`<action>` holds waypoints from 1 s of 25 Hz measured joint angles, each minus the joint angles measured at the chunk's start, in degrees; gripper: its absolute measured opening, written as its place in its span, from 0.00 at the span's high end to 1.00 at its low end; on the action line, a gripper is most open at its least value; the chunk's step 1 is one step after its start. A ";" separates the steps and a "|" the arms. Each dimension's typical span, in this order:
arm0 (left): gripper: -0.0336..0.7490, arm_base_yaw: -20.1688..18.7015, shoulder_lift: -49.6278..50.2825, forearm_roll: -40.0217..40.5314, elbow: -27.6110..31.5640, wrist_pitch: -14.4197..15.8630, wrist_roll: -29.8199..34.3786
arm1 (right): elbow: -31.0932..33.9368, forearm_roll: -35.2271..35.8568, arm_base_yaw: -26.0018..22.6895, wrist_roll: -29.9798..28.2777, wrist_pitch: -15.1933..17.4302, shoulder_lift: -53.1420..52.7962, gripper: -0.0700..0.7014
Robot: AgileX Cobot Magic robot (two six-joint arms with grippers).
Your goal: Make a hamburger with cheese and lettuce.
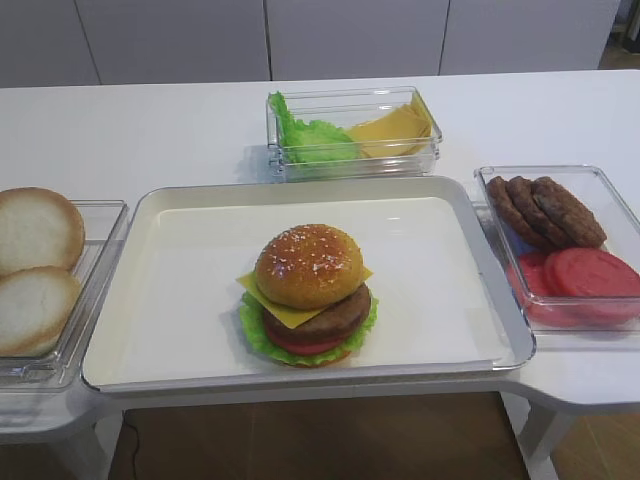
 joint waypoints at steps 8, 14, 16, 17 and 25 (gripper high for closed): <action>0.46 0.00 0.00 2.11 0.10 -1.24 0.73 | 0.00 0.00 0.00 0.00 0.00 0.00 0.87; 0.46 0.00 0.00 5.44 2.03 -4.56 0.38 | 0.00 0.00 0.00 0.00 0.00 0.00 0.87; 0.46 0.00 0.00 4.99 2.40 -5.26 0.25 | 0.00 0.00 0.00 -0.10 0.00 0.00 0.87; 0.46 0.00 0.00 4.98 2.40 -5.52 0.25 | 0.00 0.00 0.00 -0.10 0.00 0.00 0.87; 0.46 0.00 0.00 0.81 2.40 -5.80 2.08 | 0.00 0.00 0.00 -0.10 0.00 0.00 0.87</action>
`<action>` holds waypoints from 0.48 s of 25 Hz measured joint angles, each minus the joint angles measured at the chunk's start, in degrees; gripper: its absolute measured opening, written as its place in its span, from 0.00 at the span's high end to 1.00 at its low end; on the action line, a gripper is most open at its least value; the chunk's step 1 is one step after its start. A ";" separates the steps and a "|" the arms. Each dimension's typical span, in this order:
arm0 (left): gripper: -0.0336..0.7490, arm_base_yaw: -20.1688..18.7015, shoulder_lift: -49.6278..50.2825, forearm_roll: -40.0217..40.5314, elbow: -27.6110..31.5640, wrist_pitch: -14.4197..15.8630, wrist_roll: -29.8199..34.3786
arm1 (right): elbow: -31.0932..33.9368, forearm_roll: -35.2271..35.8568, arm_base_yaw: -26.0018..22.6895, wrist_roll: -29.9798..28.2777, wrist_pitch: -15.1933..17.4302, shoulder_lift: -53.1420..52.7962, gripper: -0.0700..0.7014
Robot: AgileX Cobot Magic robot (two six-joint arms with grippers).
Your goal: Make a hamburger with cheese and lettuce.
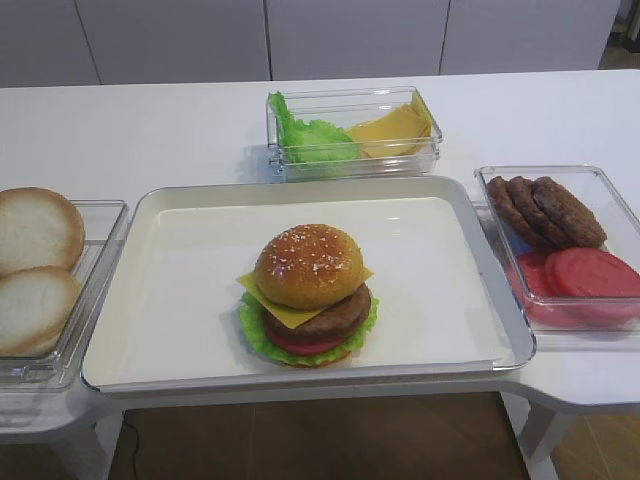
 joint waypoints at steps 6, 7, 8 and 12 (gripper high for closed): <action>0.46 0.00 0.00 -1.36 0.00 0.00 1.39 | 0.00 0.00 0.00 0.00 0.00 0.00 0.87; 0.46 0.00 0.00 -1.36 0.00 0.00 1.39 | 0.00 0.00 0.00 0.00 0.00 0.00 0.87; 0.46 0.00 0.00 -1.36 0.00 0.00 1.39 | 0.00 0.00 0.00 0.00 0.00 0.00 0.87; 0.46 0.00 0.00 -1.36 0.00 0.00 1.39 | 0.00 0.00 0.00 0.00 0.00 0.00 0.87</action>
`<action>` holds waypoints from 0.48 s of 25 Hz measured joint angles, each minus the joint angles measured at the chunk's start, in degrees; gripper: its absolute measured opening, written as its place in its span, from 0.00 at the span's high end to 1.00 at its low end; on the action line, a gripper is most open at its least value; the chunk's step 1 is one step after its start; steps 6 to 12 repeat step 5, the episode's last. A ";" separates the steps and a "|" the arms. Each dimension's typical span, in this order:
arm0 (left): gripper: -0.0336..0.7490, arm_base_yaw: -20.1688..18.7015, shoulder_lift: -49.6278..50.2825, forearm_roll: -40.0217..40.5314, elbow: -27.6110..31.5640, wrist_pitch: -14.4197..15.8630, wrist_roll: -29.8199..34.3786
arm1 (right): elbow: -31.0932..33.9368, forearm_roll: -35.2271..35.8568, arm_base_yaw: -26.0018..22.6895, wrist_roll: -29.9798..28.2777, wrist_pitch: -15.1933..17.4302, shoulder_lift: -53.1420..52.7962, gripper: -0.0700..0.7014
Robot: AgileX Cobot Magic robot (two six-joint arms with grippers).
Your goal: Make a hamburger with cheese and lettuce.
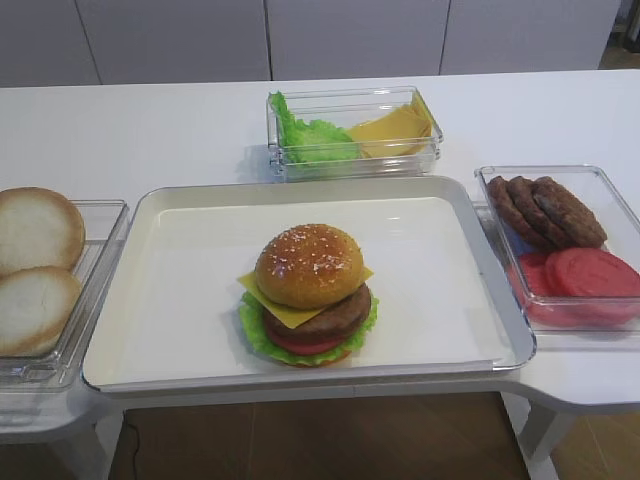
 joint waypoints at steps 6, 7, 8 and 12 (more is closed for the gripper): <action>0.46 2.43 0.00 0.00 0.00 0.00 0.07 | 0.00 0.00 0.00 0.00 0.00 0.00 0.87; 0.46 2.43 0.00 0.00 0.00 0.00 0.07 | 0.00 0.00 0.00 0.00 0.00 0.00 0.87; 0.46 2.43 0.00 0.00 0.00 0.00 0.07 | 0.00 0.00 0.00 0.00 0.00 0.00 0.87; 0.46 2.43 0.00 0.00 0.00 0.00 0.07 | 0.00 0.00 0.00 0.00 0.00 0.00 0.87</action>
